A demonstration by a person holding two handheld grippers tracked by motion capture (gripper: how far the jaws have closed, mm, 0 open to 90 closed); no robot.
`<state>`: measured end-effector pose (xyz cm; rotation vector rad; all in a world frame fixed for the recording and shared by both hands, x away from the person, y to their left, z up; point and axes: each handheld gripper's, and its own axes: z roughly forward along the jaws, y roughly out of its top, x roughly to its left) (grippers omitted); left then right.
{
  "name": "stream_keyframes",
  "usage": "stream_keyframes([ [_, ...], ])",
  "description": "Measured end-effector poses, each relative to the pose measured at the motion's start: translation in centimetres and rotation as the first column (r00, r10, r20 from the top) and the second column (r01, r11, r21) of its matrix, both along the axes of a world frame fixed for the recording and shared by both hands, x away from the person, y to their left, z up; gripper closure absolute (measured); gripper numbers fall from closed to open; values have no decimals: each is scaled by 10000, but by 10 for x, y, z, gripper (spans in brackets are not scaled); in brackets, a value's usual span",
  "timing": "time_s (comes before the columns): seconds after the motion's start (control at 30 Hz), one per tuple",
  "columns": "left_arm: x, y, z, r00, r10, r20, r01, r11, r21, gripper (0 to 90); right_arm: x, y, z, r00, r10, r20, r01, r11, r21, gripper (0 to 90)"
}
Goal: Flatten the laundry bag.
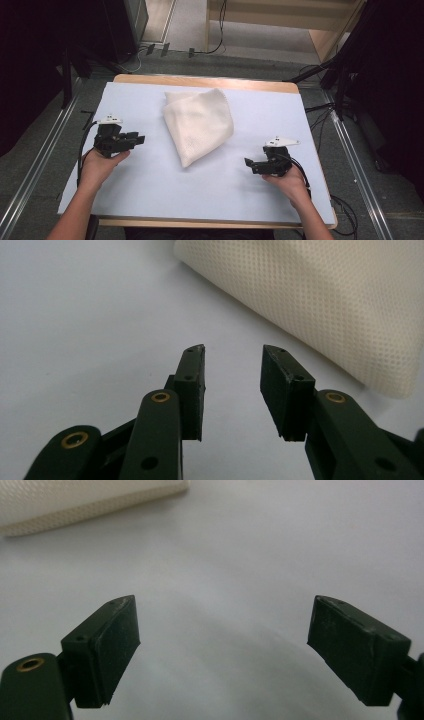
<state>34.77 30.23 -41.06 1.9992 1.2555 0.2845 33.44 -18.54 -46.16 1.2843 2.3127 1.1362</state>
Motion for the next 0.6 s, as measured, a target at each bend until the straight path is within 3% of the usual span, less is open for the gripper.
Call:
stream_keyframes([
  [0.03,0,0,0,10000,0,0,0,10000,0,628,0,0,0,10000,0,0,0,10000,0,137],
  [0.1,6,1,-2,9974,-158,-700,143,9997,-211,578,3,-1,2,9998,-166,117,164,9996,216,194],
  [0.13,8,1,-3,9966,-209,-794,185,9994,-299,557,4,-1,2,9998,-148,129,144,9994,316,239],
  [0.2,8,1,-3,9968,-252,-753,230,9993,-305,531,3,-1,3,9997,-87,218,78,9991,411,272],
  [0.27,10,0,-4,9974,-314,-656,288,9988,-403,462,2,-1,7,9986,18,522,-34,9995,315,386],
  [0.37,12,-1,-4,9959,-402,-812,372,9986,-389,462,4,-2,8,9992,48,392,-68,9988,489,462],
  [0.47,13,-2,-3,9963,-473,-718,446,9982,-392,462,7,-5,7,9999,138,-62,-134,9979,637,475],
  [0.6,14,-4,-4,9963,-536,-673,511,9979,-389,450,6,-7,7,9999,90,-63,-86,9981,607,485],
])
